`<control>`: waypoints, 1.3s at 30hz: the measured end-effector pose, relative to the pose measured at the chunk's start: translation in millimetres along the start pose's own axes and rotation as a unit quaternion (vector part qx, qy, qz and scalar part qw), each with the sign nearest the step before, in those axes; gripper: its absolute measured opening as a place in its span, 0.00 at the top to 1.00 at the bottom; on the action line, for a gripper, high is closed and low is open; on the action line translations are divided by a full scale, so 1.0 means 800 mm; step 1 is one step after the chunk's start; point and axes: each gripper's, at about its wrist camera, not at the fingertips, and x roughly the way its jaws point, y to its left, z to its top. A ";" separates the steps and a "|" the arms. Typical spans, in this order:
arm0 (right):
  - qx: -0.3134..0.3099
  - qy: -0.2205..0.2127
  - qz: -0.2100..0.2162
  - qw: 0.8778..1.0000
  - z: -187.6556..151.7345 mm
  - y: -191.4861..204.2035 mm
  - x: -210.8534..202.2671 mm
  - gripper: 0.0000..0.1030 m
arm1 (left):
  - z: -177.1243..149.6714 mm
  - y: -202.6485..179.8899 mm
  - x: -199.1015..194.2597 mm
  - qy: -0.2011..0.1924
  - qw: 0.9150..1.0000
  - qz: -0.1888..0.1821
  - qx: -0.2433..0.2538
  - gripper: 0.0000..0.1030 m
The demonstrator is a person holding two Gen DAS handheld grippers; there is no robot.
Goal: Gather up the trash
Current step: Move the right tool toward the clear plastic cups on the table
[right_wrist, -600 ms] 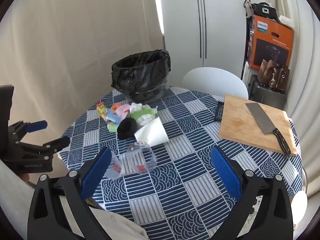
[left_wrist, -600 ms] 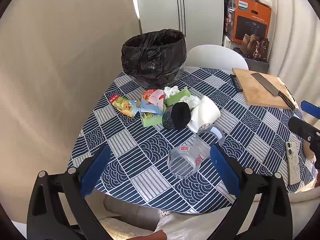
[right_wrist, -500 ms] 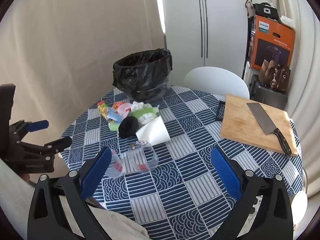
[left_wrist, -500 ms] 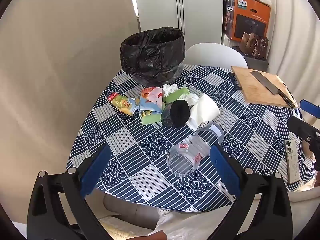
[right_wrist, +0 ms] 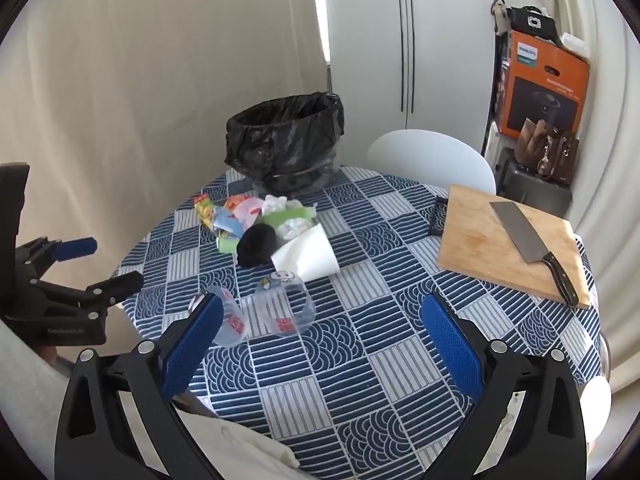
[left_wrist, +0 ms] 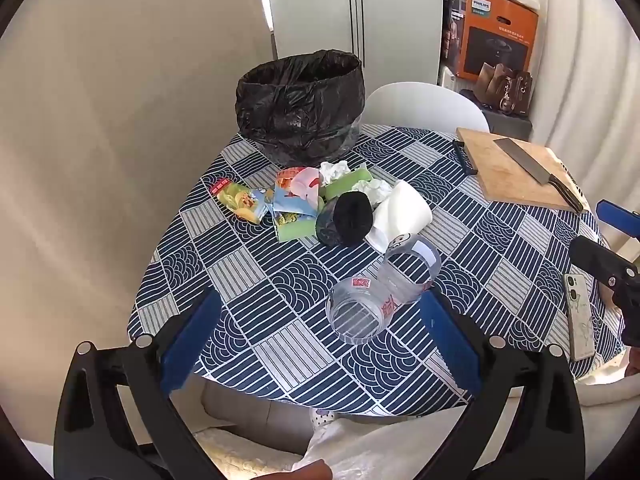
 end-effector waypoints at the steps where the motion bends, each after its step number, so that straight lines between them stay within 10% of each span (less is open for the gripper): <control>1: -0.001 0.000 0.000 1.000 -0.001 0.000 -0.001 0.07 | 0.000 0.000 0.000 0.001 1.000 -0.001 0.000 0.05; 39: -0.004 0.012 0.006 1.000 -0.008 0.001 0.005 0.07 | -0.011 -0.002 0.001 0.014 1.000 -0.002 -0.012 0.05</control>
